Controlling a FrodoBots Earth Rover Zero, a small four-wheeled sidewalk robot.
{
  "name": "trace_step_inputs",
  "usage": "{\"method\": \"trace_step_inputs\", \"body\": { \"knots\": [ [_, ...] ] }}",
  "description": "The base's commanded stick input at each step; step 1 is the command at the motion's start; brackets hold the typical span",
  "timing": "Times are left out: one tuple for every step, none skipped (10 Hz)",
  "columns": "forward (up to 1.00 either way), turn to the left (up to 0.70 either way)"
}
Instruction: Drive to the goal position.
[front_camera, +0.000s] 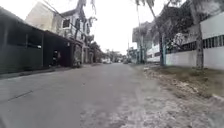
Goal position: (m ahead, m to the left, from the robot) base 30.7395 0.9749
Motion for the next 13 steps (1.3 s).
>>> {"method": "trace_step_inputs", "body": {
  "knots": [
    [1.00,0.01],
    [1.00,0.01],
    [1.00,0.01],
    [1.00,0.01],
    [1.00,0.01],
    [1.00,-0.09],
    [1.00,-0.38],
    [1.00,-0.39],
    [1.00,-0.39],
    [1.00,-0.39],
    [1.00,-0.39],
    [1.00,-0.39],
    [1.00,-0.32]
  ]
}}
